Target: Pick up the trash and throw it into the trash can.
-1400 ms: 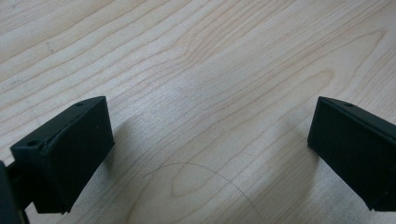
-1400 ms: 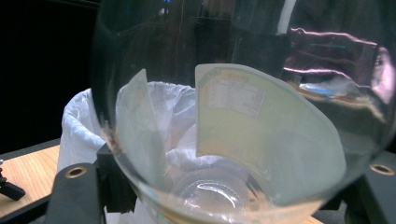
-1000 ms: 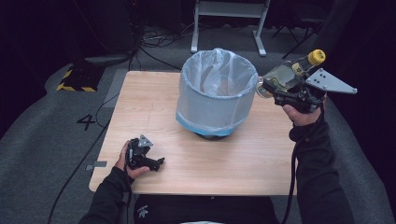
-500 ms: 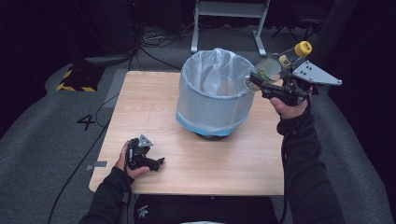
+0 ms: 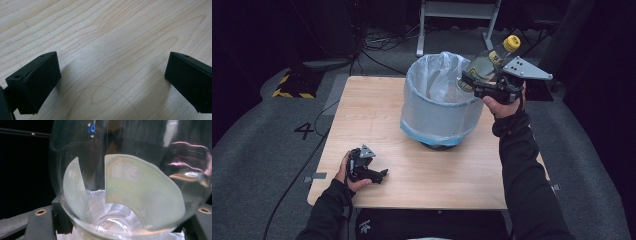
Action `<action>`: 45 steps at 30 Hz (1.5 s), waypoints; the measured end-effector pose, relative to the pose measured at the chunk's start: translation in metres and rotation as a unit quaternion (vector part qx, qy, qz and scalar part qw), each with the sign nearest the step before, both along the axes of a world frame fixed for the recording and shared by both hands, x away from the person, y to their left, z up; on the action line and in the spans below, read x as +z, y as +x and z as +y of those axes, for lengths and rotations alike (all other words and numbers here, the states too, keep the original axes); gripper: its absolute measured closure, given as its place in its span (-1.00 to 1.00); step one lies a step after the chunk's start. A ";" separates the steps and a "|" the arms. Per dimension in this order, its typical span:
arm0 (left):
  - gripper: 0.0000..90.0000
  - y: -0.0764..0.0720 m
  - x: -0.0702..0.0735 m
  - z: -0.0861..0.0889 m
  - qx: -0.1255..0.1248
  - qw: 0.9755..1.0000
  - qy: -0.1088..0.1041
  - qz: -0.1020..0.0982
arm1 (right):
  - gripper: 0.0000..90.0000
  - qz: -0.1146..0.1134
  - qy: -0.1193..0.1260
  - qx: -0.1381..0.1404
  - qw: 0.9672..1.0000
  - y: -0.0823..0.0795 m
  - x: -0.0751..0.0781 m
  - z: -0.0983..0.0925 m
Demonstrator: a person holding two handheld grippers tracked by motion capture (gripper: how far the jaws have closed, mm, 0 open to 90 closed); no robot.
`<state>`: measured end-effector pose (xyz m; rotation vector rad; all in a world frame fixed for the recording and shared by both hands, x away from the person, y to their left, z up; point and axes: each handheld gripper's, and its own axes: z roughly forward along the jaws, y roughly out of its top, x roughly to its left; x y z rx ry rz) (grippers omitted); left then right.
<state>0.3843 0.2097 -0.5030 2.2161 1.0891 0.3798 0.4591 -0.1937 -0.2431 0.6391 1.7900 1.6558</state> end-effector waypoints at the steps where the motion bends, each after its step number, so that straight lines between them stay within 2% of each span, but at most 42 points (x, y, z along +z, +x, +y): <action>1: -0.99 0.000 0.000 0.000 0.000 1.000 0.000 0.000 | -0.38 0.004 0.001 0.002 1.000 0.003 -0.002 0.003; 6: -0.99 0.000 0.000 0.000 -0.001 1.000 0.000 0.001 | -0.38 0.016 0.000 0.000 1.000 0.011 -0.007 0.008; 13: -0.99 0.000 0.000 0.000 0.000 1.000 0.000 0.000 | -0.38 0.034 -0.014 -0.005 0.999 0.022 -0.022 0.017; 19: -0.99 0.000 0.000 0.000 0.000 1.000 0.000 0.000 | -0.38 0.045 -0.013 -0.004 0.999 0.028 -0.029 0.018; 25: -0.99 0.000 0.000 0.000 0.000 1.000 -0.001 0.000 | -0.38 0.056 -0.026 -0.010 0.998 0.032 -0.036 0.023; 29: -0.99 0.000 0.000 0.000 -0.001 1.000 0.001 0.002 | -0.38 0.066 -0.020 -0.013 0.998 0.035 -0.037 0.023; 33: -0.99 0.000 0.000 0.000 0.000 1.000 0.000 0.000 | -0.41 0.067 -0.014 -0.012 0.998 0.034 -0.037 0.022; 35: -0.99 0.000 0.000 0.000 0.000 1.000 0.000 0.000 | -0.40 0.062 -0.017 -0.002 0.998 0.034 -0.037 0.021; 40: -1.00 0.000 0.000 0.000 -0.003 1.000 -0.001 0.001 | -0.51 0.056 -0.025 -0.006 0.998 0.030 -0.036 0.021; 42: -1.00 0.000 0.000 0.000 -0.003 1.000 0.000 0.001 | -0.55 0.052 -0.024 -0.020 0.998 0.029 -0.035 0.019; 44: -1.00 0.000 0.000 0.000 -0.002 1.000 -0.001 0.000 | -0.54 0.062 -0.014 -0.007 0.998 0.030 -0.035 0.014; 45: -1.00 0.000 0.000 0.000 -0.002 1.000 0.000 0.002 | -0.54 0.060 -0.018 -0.009 0.998 0.030 -0.035 0.014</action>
